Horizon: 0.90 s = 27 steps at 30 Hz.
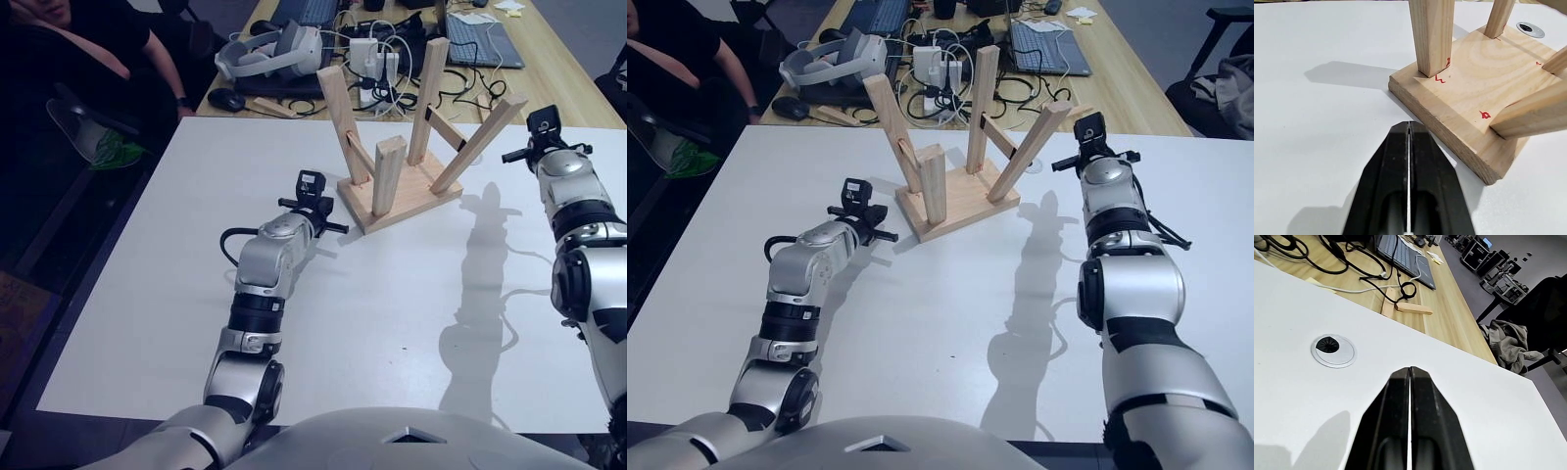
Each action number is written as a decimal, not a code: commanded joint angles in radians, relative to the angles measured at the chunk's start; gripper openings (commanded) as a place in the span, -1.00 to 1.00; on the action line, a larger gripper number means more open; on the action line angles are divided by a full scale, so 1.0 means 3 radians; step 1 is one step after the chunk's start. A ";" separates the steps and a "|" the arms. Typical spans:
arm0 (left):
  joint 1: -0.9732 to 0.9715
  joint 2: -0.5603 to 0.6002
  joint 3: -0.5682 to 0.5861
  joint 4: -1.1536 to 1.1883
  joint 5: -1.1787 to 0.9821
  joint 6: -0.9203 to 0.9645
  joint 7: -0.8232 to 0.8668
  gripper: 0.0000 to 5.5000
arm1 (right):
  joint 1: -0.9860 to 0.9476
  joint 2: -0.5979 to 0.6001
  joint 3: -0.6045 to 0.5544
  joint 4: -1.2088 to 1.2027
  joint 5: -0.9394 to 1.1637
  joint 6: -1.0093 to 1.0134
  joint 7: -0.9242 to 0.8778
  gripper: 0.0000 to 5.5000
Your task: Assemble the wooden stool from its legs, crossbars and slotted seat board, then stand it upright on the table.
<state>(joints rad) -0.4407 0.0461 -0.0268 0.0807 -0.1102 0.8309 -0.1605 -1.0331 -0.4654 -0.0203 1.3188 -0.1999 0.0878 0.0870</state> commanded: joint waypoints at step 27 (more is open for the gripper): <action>-0.0277 -0.0160 0.0892 0.0220 -0.0158 -0.1369 0.0963 -0.99 | 0.0098 0.0103 0.0797 -0.0106 -0.0587 -0.0940 0.0940 -1.00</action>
<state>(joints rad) -0.5059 -0.0073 0.2437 0.1386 -0.1502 0.4178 0.1226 -1.0134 -0.4330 0.2072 1.3035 -0.3640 -0.1762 0.3509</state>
